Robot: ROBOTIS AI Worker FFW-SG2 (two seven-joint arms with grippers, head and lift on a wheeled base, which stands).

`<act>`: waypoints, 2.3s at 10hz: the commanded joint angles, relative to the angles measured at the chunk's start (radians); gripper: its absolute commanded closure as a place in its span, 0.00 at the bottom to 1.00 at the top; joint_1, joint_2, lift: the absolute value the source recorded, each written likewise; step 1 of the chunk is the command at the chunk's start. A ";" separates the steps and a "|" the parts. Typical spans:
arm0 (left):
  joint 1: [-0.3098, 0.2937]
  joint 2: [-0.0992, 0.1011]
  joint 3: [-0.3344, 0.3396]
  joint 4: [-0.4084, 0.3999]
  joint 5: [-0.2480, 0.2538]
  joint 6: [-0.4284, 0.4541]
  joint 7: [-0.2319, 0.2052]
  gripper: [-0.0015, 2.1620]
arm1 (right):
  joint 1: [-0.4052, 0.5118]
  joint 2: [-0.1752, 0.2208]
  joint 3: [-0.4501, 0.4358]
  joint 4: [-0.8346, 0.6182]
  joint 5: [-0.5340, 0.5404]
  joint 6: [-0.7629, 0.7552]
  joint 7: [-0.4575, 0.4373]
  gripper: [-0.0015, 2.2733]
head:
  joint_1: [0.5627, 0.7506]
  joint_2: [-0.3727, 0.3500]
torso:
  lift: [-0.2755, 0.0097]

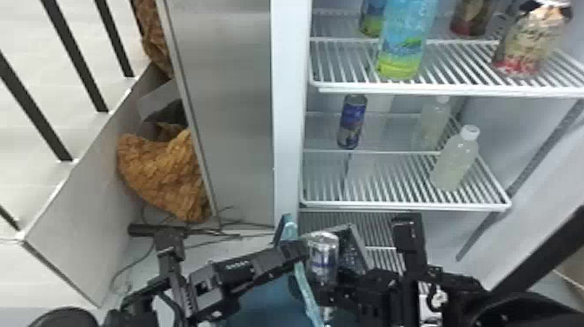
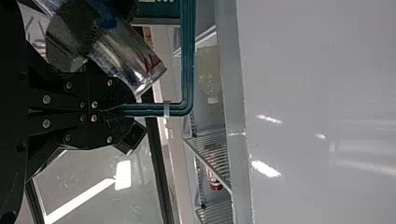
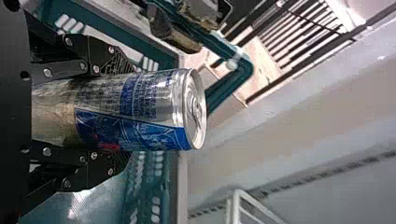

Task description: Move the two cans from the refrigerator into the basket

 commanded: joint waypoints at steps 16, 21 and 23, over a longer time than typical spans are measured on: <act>0.000 0.002 -0.004 0.000 0.000 0.000 0.000 0.56 | 0.039 0.019 -0.108 0.022 -0.160 -0.204 -0.034 0.05 | 0.70 0.45 | 0.20; 0.000 0.005 -0.004 0.000 0.000 0.000 0.000 0.56 | 0.044 0.026 -0.186 -0.027 -0.168 -0.253 -0.045 0.05 | 0.70 0.41 | 0.20; 0.002 0.005 -0.004 0.000 0.002 0.000 0.000 0.56 | 0.046 0.031 -0.218 -0.040 -0.166 -0.314 -0.066 0.05 | 0.70 0.38 | 0.20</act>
